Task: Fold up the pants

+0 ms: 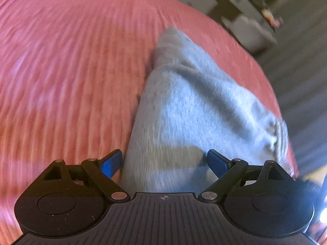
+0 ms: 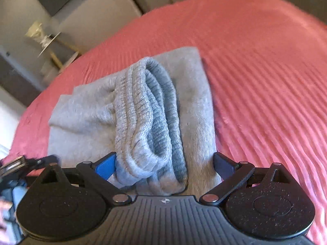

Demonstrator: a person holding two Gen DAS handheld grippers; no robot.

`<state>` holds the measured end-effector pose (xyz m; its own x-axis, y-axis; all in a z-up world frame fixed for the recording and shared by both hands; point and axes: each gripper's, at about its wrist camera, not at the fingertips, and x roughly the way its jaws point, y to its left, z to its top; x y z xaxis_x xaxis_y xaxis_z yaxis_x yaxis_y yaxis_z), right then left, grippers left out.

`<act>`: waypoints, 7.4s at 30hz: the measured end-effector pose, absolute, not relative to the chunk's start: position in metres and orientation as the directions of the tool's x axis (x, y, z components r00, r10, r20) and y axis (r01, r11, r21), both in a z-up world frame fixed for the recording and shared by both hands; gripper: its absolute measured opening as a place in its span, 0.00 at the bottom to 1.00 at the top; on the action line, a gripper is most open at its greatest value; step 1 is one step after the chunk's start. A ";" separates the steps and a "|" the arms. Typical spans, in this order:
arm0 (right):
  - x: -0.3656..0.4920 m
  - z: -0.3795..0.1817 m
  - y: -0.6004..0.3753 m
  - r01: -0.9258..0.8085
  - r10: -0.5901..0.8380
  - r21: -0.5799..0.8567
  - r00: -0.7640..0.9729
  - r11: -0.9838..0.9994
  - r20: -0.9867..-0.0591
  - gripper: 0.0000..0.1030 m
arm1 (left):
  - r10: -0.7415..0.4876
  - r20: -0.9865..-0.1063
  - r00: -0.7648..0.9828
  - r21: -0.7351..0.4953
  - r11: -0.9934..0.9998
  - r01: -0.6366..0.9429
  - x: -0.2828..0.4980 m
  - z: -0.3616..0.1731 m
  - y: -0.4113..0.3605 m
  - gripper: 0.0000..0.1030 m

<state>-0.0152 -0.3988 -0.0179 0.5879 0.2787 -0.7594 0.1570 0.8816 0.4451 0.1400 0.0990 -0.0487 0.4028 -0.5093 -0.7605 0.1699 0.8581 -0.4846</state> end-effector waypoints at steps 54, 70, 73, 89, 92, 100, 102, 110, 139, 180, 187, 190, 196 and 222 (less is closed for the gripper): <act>0.074 0.073 -0.361 -0.137 0.363 0.404 0.745 0.905 -0.560 0.58 | -0.575 -0.597 0.559 -0.393 0.817 0.422 0.210 0.049 0.031 0.37; 0.084 0.050 -0.391 0.109 0.094 0.341 0.844 0.934 -0.527 0.93 | -0.324 -0.657 0.681 -0.363 0.927 0.091 0.197 0.007 0.094 0.84; 0.069 0.050 -0.356 0.009 0.114 0.236 0.859 0.972 -0.500 0.93 | -0.352 -0.672 0.652 -0.341 0.928 0.149 0.187 -0.007 0.061 0.87; 0.019 -0.011 -0.355 0.233 -0.062 0.250 0.835 0.940 -0.547 0.94 | -0.357 -0.713 0.603 -0.389 0.917 0.083 0.189 -0.014 0.082 0.91; 0.019 -0.029 -0.362 0.235 -0.036 0.307 0.842 0.922 -0.538 0.95 | -0.426 -0.750 0.506 -0.473 0.880 0.039 0.189 -0.044 0.082 0.89; 0.033 -0.030 -0.358 0.200 -0.003 0.333 0.862 0.922 -0.508 0.94 | -0.244 -0.770 0.589 -0.341 0.938 -0.058 0.169 -0.012 0.078 0.71; 0.032 -0.027 -0.364 0.206 0.005 0.373 0.870 0.905 -0.493 0.94 | -0.184 -0.699 0.691 -0.255 0.967 0.000 0.164 0.014 0.068 0.75; 0.031 -0.030 -0.382 0.239 -0.022 0.435 0.894 0.868 -0.448 0.95 | -0.313 -0.532 0.787 -0.260 0.945 0.200 0.214 0.044 0.005 0.82; 0.029 -0.054 -0.368 0.184 -0.063 0.294 0.925 0.938 -0.375 0.95 | -0.245 -0.728 0.641 -0.278 0.959 0.051 0.078 -0.031 0.029 0.93; -0.054 -0.005 -0.254 0.090 -0.179 -0.174 0.764 0.981 -0.620 0.95 | -0.053 -0.787 0.615 0.022 0.993 0.114 0.051 -0.051 -0.008 0.94; -0.051 -0.003 -0.265 0.118 -0.163 -0.114 0.760 0.986 -0.629 0.95 | -0.054 -0.792 0.608 0.024 0.993 0.118 0.052 -0.053 -0.008 0.94; -0.050 -0.004 -0.268 0.126 -0.160 -0.098 0.759 0.987 -0.631 0.95 | -0.055 -0.796 0.603 0.019 0.993 0.116 0.053 -0.054 -0.007 0.94; -0.051 -0.003 -0.269 0.127 -0.154 -0.088 0.761 0.988 -0.630 0.95 | -0.053 -0.796 0.603 0.027 0.992 0.122 0.053 -0.054 -0.008 0.94; -0.050 -0.001 -0.270 0.130 -0.153 -0.083 0.758 0.988 -0.634 0.95 | -0.055 -0.797 0.602 0.025 0.992 0.124 0.054 -0.055 -0.008 0.94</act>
<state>-0.0497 -0.2701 -0.0014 0.7577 -0.1531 -0.6344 0.1304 0.9880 -0.0827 0.0535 -0.0081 -0.0545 0.6019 -0.0553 -0.7966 0.1243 0.9919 0.0250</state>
